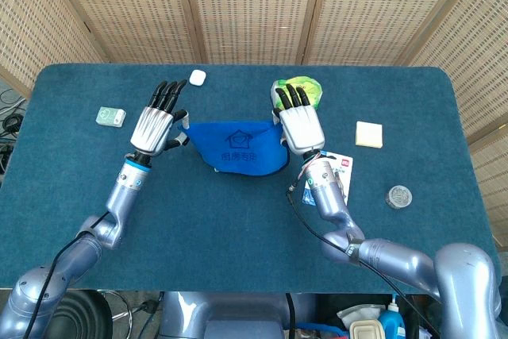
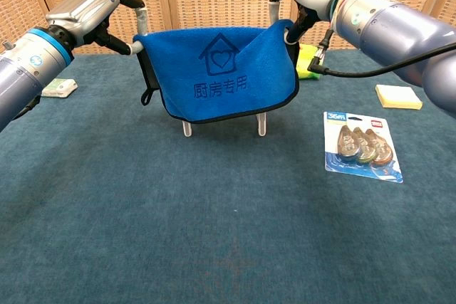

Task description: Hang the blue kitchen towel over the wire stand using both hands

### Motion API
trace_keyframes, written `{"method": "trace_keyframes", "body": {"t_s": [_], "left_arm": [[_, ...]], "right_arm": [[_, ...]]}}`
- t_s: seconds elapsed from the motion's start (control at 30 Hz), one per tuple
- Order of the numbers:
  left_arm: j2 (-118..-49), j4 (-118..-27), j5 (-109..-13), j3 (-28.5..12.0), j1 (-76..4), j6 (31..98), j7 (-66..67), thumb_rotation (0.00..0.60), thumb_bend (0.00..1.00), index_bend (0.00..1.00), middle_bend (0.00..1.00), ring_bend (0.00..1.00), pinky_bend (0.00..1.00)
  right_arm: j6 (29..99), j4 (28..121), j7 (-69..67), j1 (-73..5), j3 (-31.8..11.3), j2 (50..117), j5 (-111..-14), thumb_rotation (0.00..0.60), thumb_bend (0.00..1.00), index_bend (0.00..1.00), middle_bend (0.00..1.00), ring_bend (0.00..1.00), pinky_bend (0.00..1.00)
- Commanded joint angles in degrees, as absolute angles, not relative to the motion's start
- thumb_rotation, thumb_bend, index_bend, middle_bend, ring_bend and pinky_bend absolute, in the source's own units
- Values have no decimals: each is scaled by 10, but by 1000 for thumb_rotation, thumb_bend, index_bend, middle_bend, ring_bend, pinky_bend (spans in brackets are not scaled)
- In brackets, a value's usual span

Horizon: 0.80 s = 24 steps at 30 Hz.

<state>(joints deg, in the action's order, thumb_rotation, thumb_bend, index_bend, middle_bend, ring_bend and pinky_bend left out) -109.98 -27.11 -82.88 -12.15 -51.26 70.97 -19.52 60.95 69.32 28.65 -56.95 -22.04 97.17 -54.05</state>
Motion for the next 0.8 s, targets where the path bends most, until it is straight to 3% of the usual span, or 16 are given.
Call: {"method": "trace_keyframes", "body": {"t_s": [0.03, 0.2, 0.27, 0.37, 0.63, 0.8], "left_arm": [[-1104, -263, -830, -119, -515, 709, -199, 600, 399, 611, 0, 0, 0], [-1109, -252, -830, -116, -515, 703, -202, 600, 385, 364, 0, 0, 0], [-1109, -252, -829, -115, -514, 698, -200, 600, 354, 185, 0, 0, 0], [-1109, -254, -826, -114, -513, 690, -197, 600, 318, 19, 0, 0, 0], [-1096, -271, -824, -113, -508, 690, -197, 600, 165, 0, 0, 0, 0], [-1085, -289, -820, -114, -504, 686, -189, 600, 153, 0, 0, 0, 0]], "right_arm": [[605, 691, 280, -569, -220, 971, -542, 600, 529, 533, 132, 0, 93], [599, 693, 270, -565, -218, 967, -544, 600, 498, 340, 110, 0, 93], [599, 693, 269, -565, -218, 967, -545, 600, 477, 283, 97, 0, 93], [599, 695, 270, -563, -216, 967, -544, 600, 466, 225, 80, 0, 93], [607, 710, 279, -556, -211, 964, -543, 600, 466, 178, 56, 0, 93], [616, 729, 287, -550, -206, 959, -547, 600, 425, 90, 4, 0, 93]]}}
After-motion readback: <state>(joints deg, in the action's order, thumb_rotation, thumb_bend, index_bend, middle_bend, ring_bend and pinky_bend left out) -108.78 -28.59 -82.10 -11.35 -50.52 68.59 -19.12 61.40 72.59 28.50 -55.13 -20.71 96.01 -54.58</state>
